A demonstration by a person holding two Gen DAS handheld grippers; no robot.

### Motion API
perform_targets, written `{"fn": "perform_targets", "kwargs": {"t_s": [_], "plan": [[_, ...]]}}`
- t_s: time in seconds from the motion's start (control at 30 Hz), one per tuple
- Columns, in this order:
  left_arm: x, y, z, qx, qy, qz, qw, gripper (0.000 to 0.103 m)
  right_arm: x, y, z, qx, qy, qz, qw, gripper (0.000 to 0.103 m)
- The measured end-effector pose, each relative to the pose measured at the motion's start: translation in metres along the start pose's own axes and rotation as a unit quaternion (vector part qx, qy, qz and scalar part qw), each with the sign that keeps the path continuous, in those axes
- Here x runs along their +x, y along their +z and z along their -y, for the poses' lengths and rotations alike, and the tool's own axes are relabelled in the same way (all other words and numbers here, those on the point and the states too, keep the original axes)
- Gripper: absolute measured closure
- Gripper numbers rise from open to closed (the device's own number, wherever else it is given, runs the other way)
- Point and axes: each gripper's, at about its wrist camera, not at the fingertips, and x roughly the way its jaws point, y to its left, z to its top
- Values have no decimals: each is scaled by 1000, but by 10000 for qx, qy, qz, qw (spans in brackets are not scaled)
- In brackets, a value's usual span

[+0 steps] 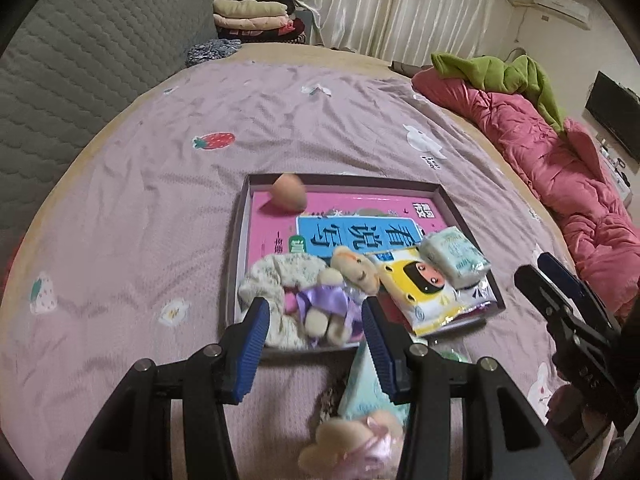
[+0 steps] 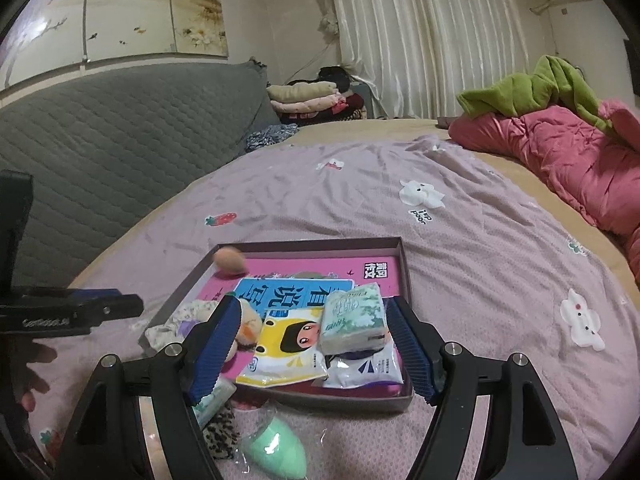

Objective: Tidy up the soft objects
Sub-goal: 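Withdraw both open tools from the box back toward the pile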

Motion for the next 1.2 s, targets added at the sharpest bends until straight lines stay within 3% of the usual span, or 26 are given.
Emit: {"fn": "perform_targets", "kwargs": {"t_s": [0.3, 0.7, 0.9, 1.0, 1.2], "plan": [[-9, -35, 1, -239, -43, -13, 9997, 55, -15, -20, 1, 261, -37, 4, 9997, 26], [-12, -83, 1, -567, 22, -236, 9981, 55, -23, -46, -10, -21, -66, -252, 9997, 26], [-27, -96, 1, -1053, -415, -171, 9934, 55, -21, -51, -10, -14, -49, -336, 9994, 26], [-32, -100, 7, -1038, -592, -171, 9927, 48, -19, -52, -10, -59, -13, -389, 9992, 26], [-19, -108, 11, -1036, -527, -494, 9920, 46, -6, -59, -12, -173, 44, -602, 9980, 26]]}}
